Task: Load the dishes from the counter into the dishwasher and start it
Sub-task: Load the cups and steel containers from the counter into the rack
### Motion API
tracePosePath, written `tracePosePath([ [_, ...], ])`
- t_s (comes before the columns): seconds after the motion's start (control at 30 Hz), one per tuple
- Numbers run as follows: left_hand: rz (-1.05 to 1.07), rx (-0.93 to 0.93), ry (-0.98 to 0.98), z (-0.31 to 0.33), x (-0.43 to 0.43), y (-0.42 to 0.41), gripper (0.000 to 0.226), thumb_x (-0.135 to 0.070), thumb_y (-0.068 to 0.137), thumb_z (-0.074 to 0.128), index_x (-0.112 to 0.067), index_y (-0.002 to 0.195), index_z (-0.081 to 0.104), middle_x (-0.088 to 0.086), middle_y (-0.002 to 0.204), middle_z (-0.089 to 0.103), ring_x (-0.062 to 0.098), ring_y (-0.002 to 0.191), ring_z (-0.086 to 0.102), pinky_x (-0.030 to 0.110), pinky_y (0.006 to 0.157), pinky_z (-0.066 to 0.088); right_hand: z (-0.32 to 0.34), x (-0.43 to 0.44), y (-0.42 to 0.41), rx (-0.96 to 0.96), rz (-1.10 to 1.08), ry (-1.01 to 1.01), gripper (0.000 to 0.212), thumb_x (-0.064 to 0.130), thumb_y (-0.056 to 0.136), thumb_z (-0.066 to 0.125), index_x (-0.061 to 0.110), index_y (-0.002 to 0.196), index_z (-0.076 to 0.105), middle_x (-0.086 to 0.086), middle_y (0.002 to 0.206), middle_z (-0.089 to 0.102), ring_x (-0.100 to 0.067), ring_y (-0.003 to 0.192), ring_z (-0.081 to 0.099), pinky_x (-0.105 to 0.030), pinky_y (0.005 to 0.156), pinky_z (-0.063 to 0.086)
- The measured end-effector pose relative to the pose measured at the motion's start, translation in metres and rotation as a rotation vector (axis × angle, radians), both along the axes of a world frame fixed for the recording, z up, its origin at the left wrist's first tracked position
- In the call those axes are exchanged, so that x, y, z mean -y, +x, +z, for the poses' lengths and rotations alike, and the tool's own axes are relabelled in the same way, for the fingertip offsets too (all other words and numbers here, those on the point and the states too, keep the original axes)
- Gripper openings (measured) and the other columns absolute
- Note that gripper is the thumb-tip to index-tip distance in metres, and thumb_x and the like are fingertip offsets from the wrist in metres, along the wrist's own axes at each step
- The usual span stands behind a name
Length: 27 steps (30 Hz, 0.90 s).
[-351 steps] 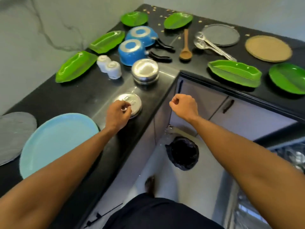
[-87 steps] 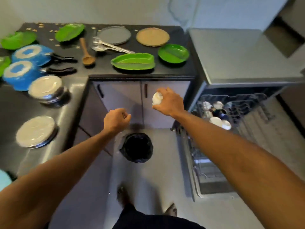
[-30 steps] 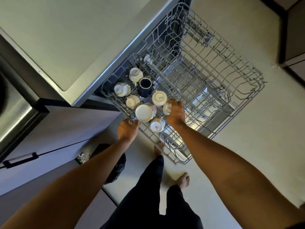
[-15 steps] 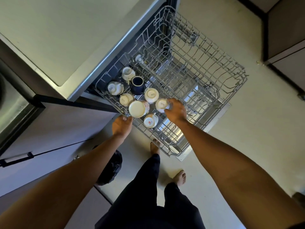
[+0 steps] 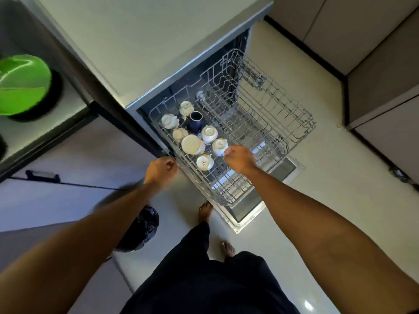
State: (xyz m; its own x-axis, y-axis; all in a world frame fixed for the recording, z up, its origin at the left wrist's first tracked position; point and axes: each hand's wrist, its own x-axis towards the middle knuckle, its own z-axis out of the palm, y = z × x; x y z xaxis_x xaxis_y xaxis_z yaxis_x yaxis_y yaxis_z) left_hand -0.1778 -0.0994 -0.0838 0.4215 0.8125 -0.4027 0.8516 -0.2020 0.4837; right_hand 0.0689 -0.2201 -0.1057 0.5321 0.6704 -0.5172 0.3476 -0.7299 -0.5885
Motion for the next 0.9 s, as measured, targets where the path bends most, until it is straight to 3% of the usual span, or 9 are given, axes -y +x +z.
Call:
tracePosePath([
  [0.17,0.052,0.042,0.125,0.026,0.041,-0.048,0.015,-0.022,0.090,0.062,-0.009,0.084,0.067,0.012,0.078,0.067,0.033,0.074,0.062,0.036,0.065,0.047,0.013,0.013,-0.030,0.016,0.160,0.049,0.012,0.021,0.085,0.070,0.022,0.096,0.071,-0.008,0.103,0.071,-0.028,0.094,0.066,-0.028,0.074,0.050],
  [0.27,0.130,0.049,0.181,0.040,0.078,-0.090,0.013,-0.017,0.088,0.062,-0.007,0.080,0.066,0.013,0.072,0.065,0.034,0.072,0.063,0.035,0.062,0.044,0.021,0.026,-0.059,0.051,0.271,0.093,0.018,0.023,0.085,0.070,0.017,0.102,0.071,-0.013,0.105,0.071,-0.033,0.098,0.065,-0.039,0.085,0.055],
  [0.33,0.219,0.052,0.212,0.049,0.107,-0.123,0.012,-0.018,0.088,0.064,-0.009,0.081,0.069,0.011,0.072,0.066,0.031,0.072,0.064,0.031,0.063,0.041,0.031,0.034,-0.085,0.058,0.348,0.121,0.011,0.020,0.086,0.067,0.016,0.095,0.072,-0.012,0.102,0.072,-0.033,0.096,0.065,-0.039,0.086,0.054],
  [0.5,0.406,0.054,0.293,0.069,0.162,-0.208,0.016,-0.025,0.087,0.067,-0.013,0.076,0.066,0.008,0.072,0.069,0.033,0.075,0.066,0.031,0.066,0.043,0.049,0.029,-0.161,0.062,0.519,0.180,0.010,0.021,0.082,0.067,0.028,0.085,0.074,-0.005,0.096,0.076,-0.027,0.095,0.069,-0.039,0.088,0.055],
  [0.67,0.719,0.052,0.392,0.097,0.217,-0.326,0.031,-0.040,0.080,0.056,-0.010,0.072,0.064,0.003,0.060,0.060,0.029,0.066,0.063,0.035,0.063,0.047,0.077,0.006,-0.294,0.080,0.788,0.279,0.013,0.023,0.082,0.066,0.026,0.089,0.076,-0.005,0.088,0.075,-0.028,0.093,0.069,-0.037,0.086,0.055],
  [0.8,0.948,0.040,0.437,0.112,0.253,-0.403,0.025,-0.032,0.085,0.064,-0.014,0.069,0.060,0.000,0.059,0.060,0.024,0.063,0.064,0.033,0.063,0.049,0.098,0.000,-0.387,0.065,0.978,0.327,0.012,0.026,0.082,0.066,0.030,0.089,0.074,-0.002,0.087,0.074,-0.027,0.090,0.068,-0.035,0.081,0.055],
  [0.9,1.078,0.031,0.533,0.127,0.293,-0.469,0.021,-0.024,0.088,0.068,-0.017,0.069,0.060,-0.001,0.061,0.057,0.022,0.062,0.059,0.028,0.061,0.039,0.121,0.005,-0.477,0.038,1.147,0.398,0.014,0.021,0.084,0.065,0.027,0.091,0.075,-0.001,0.085,0.073,-0.026,0.088,0.068,-0.033,0.078,0.051],
])
